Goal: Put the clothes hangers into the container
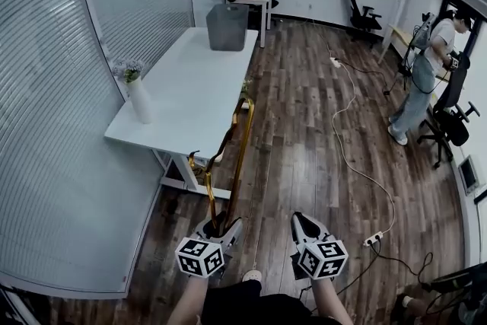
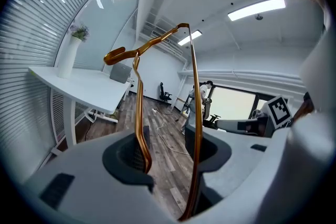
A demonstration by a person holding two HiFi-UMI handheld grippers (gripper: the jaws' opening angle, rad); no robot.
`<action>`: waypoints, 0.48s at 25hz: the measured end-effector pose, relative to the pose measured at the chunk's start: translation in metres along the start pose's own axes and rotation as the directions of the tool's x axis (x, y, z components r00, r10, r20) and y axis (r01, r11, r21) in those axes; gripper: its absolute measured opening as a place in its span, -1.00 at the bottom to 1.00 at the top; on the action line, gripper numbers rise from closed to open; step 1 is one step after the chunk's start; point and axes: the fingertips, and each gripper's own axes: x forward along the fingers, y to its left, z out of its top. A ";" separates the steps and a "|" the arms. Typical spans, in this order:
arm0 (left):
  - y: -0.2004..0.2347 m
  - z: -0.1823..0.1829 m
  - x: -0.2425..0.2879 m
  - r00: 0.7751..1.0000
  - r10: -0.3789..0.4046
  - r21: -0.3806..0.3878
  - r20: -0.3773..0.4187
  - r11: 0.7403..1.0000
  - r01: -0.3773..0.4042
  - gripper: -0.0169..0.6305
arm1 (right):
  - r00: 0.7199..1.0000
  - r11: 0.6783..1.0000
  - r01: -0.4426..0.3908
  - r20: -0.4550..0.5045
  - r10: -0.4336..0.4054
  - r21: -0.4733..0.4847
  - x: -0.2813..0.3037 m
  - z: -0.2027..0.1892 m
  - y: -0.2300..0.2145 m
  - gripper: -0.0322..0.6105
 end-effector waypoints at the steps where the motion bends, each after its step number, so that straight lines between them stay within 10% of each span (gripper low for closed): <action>1: 0.001 0.002 0.003 1.000 -0.002 -0.001 -0.001 1.000 0.002 -0.27 | 1.000 1.000 0.004 0.000 -0.004 0.004 0.002 0.001 -0.002 -0.81; 12: 0.016 -0.001 0.021 1.000 0.003 -0.007 -0.001 1.000 -0.003 -0.27 | 1.000 1.000 0.015 -0.008 -0.015 -0.002 0.024 -0.003 -0.014 -0.81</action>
